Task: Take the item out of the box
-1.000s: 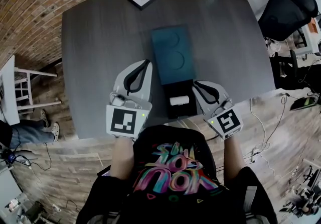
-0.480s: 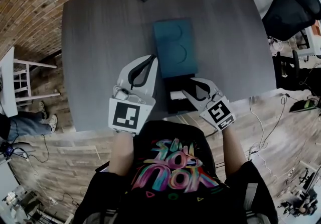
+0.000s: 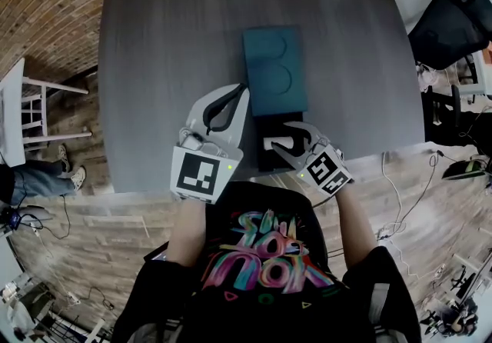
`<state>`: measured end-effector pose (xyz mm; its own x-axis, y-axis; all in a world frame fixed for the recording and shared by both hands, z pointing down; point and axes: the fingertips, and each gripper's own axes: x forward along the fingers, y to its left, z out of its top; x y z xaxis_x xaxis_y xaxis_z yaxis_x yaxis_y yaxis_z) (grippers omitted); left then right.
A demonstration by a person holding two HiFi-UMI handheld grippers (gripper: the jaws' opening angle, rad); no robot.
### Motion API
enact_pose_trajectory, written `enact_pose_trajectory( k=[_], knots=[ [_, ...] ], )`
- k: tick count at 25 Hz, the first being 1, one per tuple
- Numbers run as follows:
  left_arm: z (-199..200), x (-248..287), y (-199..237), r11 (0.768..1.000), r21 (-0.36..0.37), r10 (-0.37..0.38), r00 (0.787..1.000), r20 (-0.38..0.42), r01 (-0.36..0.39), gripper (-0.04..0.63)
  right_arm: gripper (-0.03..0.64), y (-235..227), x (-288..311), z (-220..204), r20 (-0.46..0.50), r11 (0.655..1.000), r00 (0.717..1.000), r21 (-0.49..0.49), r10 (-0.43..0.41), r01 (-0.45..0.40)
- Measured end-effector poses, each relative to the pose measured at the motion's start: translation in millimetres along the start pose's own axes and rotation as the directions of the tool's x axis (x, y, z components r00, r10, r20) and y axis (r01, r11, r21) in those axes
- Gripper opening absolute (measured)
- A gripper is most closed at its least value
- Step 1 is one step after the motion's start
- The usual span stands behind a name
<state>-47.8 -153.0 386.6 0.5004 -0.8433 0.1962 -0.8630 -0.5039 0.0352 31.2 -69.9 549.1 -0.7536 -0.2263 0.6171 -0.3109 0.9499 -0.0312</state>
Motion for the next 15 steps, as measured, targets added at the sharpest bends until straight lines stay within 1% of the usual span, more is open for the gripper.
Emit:
enact_pose_trajectory(
  k=[6,11,15],
  knots=[
    [-1.2,0.2,0.8,1.0,-0.001,-0.002,1.0,0.0,0.002,-0.002,0.178,12.4,15.7,-22.5,-0.124,0.995,0.99,-0.069,0.067,-0.076],
    [-1.8,-1.0,3.3,1.0,-0.008,0.001,1.0,-0.003,-0.001,0.0,0.183,17.9,24.0,-30.5,-0.188,0.985,0.977,-0.12,0.103,-0.127],
    [-2.7,-1.5,5.0,1.0,-0.004,0.005,1.0,-0.004,-0.005,0.0,0.183,23.0,29.5,-37.7,-0.246,0.971,0.96,-0.16,0.136,-0.178]
  ],
)
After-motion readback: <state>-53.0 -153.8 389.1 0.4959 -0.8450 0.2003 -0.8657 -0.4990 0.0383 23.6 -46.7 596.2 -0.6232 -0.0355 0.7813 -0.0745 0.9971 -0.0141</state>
